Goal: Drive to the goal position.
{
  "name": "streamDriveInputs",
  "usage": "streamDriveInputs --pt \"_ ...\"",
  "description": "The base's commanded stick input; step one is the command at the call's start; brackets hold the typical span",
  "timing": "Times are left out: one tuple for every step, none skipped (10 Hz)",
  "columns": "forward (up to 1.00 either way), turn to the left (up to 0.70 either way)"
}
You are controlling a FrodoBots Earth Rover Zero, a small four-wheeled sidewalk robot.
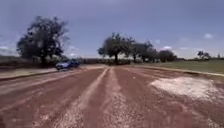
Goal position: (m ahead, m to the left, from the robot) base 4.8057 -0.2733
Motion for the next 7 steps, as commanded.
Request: streamDriveInputs --pt "1.0 0.0" --pt "1.0 0.0" --pt "1.0 0.0" --pt "1.0 0.0" --pt "1.0 0.0" --pt "1.0 0.0" --pt "1.0 0.0"
